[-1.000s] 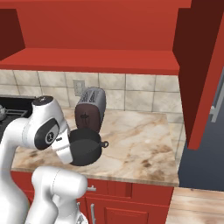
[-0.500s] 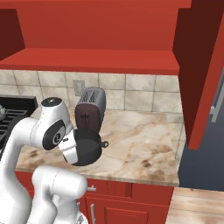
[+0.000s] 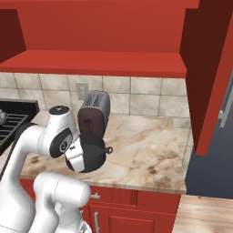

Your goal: Pick the kettle from the cabinet and place it on a stove burner. Then pick the pot from the counter and place it on another stove burner. Finally, turn both burners on.

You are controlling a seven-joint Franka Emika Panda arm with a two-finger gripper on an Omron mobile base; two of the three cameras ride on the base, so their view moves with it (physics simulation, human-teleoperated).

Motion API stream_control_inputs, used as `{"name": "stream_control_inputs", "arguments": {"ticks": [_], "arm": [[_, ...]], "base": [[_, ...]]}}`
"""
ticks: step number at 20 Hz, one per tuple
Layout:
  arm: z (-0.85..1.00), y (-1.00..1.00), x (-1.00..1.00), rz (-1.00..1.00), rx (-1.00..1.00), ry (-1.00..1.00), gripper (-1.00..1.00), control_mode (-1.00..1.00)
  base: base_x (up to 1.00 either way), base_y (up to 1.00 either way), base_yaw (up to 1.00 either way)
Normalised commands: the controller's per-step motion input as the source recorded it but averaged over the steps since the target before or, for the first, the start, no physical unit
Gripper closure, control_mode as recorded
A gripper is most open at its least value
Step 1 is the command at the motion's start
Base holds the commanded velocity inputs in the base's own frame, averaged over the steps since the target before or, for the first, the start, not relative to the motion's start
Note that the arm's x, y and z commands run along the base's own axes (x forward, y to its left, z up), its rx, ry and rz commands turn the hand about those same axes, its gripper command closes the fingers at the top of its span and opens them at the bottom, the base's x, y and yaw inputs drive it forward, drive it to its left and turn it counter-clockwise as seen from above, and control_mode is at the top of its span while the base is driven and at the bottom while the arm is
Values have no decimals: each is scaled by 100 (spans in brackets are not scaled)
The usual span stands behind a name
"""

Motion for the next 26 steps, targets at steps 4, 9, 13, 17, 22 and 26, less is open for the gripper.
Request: {"name": "stream_control_inputs", "arguments": {"ticks": [4,9,13,17,22,26], "arm": [[-15,0,24,0,1,0,-100,-100],[-18,0,24,0,1,0,-100,-100],[-21,0,21,0,0,0,-100,-100],[-23,0,20,0,0,1,-100,-100],[-23,0,21,0,0,2,-100,-100],[-21,0,21,0,0,3,-100,-100]], "base": [[0,0,0],[0,0,0],[0,0,0],[0,0,0],[0,0,0],[0,0,0]]}}
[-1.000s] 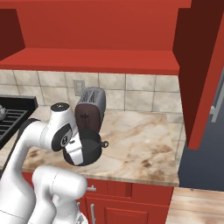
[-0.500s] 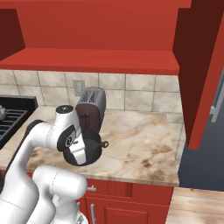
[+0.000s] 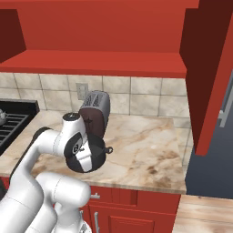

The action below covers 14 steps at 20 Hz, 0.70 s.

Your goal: Pick the kettle from the cabinet and place it on a stove burner. Then pick the pot from the counter and place it on another stove burner. Finally, turn both burners on.

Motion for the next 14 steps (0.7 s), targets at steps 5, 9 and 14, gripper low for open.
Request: {"name": "stream_control_inputs", "arguments": {"ticks": [5,9,14], "arm": [[-23,0,20,0,0,3,-100,-100],[-25,0,19,0,0,4,-100,-100],[-20,0,20,0,0,4,-100,-100]], "base": [[0,0,0],[0,0,0],[0,0,0]]}}
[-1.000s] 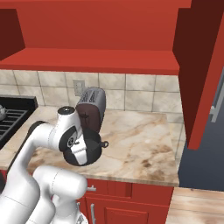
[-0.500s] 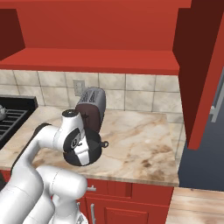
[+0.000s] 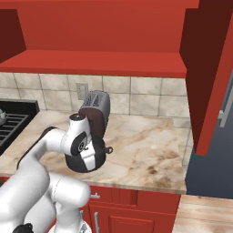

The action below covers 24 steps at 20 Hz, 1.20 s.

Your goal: Pick the kettle from the cabinet and place it on a stove burner. Then pick the pot from the counter and place it on another stove burner. Finally, turn both burners on.

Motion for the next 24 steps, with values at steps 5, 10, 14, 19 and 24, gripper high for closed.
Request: {"name": "stream_control_inputs", "arguments": {"ticks": [5,10,14,19,24], "arm": [[-24,0,17,0,0,4,-100,-100],[-26,0,9,0,0,4,-100,-100],[-26,0,0,0,0,4,-100,-100],[-31,0,1,0,0,5,100,-100],[-9,0,0,0,0,5,100,-100]], "base": [[0,0,0],[0,0,0],[0,0,0],[0,0,0],[0,0,0]]}}
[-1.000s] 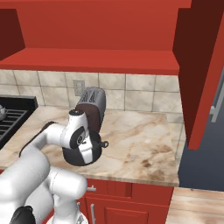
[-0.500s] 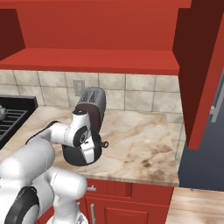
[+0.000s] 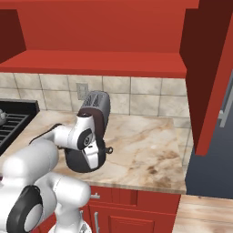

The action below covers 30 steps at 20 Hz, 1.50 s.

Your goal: Pick the kettle from the cabinet and place it on a stove burner. Then pick the pot from the counter and place it on another stove burner. Finally, turn both burners on.

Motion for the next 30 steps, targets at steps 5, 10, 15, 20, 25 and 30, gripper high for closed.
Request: {"name": "stream_control_inputs", "arguments": {"ticks": [5,10,15,20,25,30], "arm": [[-2,0,0,0,1,2,100,-100],[6,0,-16,0,1,-2,100,-100],[30,0,-23,0,0,-6,100,-100],[34,0,-24,0,0,-3,100,-100],[40,0,-25,0,0,0,100,-100],[41,-1,-28,0,0,0,100,-100]], "base": [[0,0,0],[0,0,0],[0,0,0],[0,0,0],[0,0,0],[0,0,0]]}}
